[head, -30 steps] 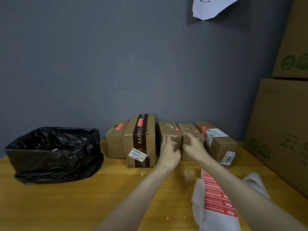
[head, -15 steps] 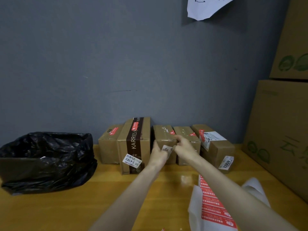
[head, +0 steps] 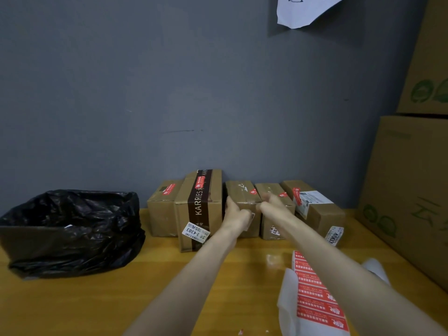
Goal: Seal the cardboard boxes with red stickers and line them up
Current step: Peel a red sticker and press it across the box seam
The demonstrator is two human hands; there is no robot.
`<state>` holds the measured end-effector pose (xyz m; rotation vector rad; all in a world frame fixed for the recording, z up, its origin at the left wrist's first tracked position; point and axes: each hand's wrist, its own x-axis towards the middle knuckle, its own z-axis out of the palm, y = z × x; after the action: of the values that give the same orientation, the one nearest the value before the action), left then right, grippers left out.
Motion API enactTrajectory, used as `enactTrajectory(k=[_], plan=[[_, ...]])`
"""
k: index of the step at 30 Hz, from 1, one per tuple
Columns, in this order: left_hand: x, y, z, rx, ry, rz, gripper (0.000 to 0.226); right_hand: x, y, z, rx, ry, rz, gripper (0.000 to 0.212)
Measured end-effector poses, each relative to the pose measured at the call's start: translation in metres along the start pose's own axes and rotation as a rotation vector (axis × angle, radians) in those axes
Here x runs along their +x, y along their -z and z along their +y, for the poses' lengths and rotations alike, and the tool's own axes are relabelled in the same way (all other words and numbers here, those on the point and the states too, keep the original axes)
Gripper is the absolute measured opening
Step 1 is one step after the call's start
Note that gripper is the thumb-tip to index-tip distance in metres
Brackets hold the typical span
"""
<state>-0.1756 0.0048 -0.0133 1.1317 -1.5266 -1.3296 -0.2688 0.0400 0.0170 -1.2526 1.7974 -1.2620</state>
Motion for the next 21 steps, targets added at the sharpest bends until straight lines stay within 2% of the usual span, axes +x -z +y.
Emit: enactTrajectory(k=[4,9,13,15,18,21], plan=[[-0.001,0.001,-0.004,-0.031,0.005,-0.026,0.048,0.004,-0.003,0.001,0.062,-0.047,-0.003,0.033],[-0.002,0.004,-0.005,-0.033,0.007,-0.02,0.054,0.014,-0.006,0.001,0.201,-0.086,0.076,0.026],[-0.004,0.005,0.001,-0.024,0.016,-0.02,0.059,0.014,-0.005,0.0,0.165,-0.086,0.057,0.021],[-0.007,0.005,0.004,-0.01,0.026,-0.022,0.066,0.013,-0.005,0.001,0.155,-0.091,0.057,0.019],[-0.013,0.005,0.009,0.033,0.028,-0.035,0.088,0.01,-0.002,0.0,0.153,-0.102,0.061,0.015],[-0.025,0.005,0.013,0.061,-0.04,-0.035,0.069,0.001,0.003,-0.003,0.214,-0.108,0.076,0.008]])
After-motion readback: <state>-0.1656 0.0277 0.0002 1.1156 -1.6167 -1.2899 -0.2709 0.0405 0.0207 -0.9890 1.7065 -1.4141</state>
